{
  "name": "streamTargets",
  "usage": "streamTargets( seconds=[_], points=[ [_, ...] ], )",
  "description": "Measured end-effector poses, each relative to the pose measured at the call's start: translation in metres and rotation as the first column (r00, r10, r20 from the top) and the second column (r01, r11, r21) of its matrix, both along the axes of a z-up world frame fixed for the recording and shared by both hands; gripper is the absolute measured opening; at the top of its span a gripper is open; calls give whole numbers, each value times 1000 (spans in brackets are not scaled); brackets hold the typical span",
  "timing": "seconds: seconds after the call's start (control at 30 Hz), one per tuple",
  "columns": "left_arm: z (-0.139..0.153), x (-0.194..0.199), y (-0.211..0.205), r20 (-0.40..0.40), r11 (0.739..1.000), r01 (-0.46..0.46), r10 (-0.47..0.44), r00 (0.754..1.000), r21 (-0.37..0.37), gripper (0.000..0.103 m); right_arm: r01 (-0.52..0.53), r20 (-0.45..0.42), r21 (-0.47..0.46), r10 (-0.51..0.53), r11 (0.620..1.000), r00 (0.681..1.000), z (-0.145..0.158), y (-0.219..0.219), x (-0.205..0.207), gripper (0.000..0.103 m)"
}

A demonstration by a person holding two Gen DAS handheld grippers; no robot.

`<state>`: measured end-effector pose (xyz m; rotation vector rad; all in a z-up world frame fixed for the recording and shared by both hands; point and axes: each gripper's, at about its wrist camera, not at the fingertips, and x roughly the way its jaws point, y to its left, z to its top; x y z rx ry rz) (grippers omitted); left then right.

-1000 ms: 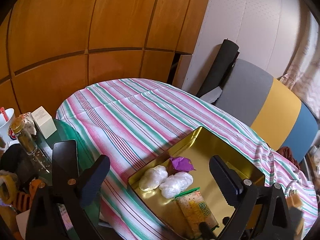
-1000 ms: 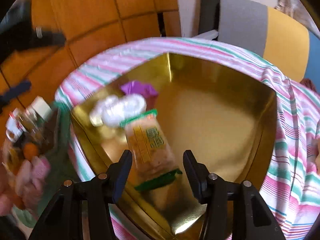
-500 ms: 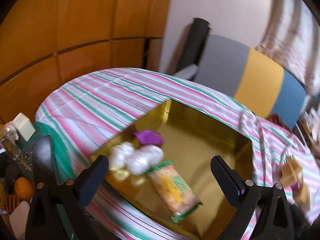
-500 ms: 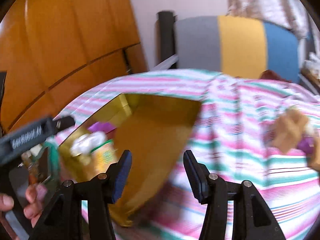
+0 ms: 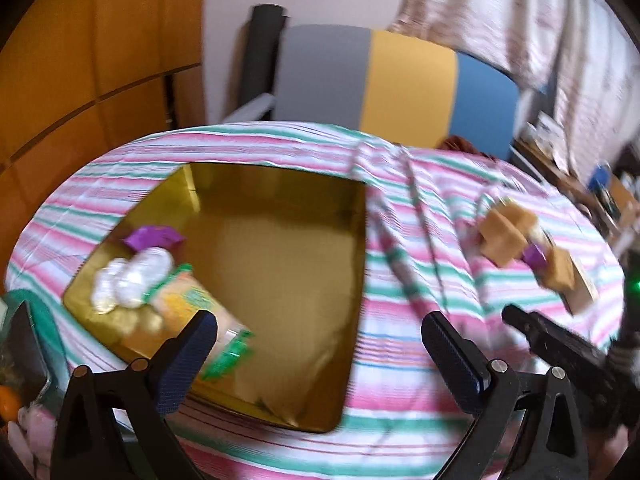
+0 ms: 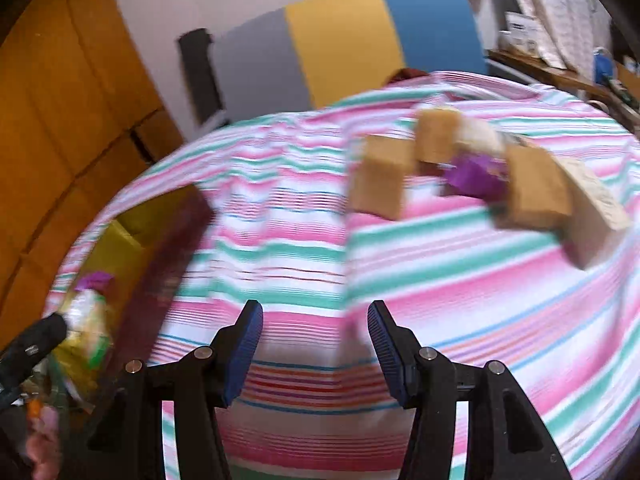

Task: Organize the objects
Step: 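Return both tools from the tray to the snack pile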

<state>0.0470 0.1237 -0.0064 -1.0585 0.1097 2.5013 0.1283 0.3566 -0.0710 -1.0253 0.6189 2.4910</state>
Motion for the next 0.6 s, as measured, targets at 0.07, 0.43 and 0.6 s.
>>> streamTargets(
  seconds=[0.07, 0.43, 0.6],
  points=[
    [-2, 7, 11, -3, 999, 31, -31, 1000, -15, 103, 50, 4, 18, -50, 999, 999, -3, 18, 8, 55],
    [-11, 27, 41, 18, 994, 107, -107, 994, -35, 103, 274, -23, 81, -273, 958, 962, 4, 116, 25, 55],
    [-14, 34, 50, 21, 990, 129, -128, 991, -55, 103, 290, -20, 104, -289, 951, 957, 3, 136, 19, 55]
  ],
)
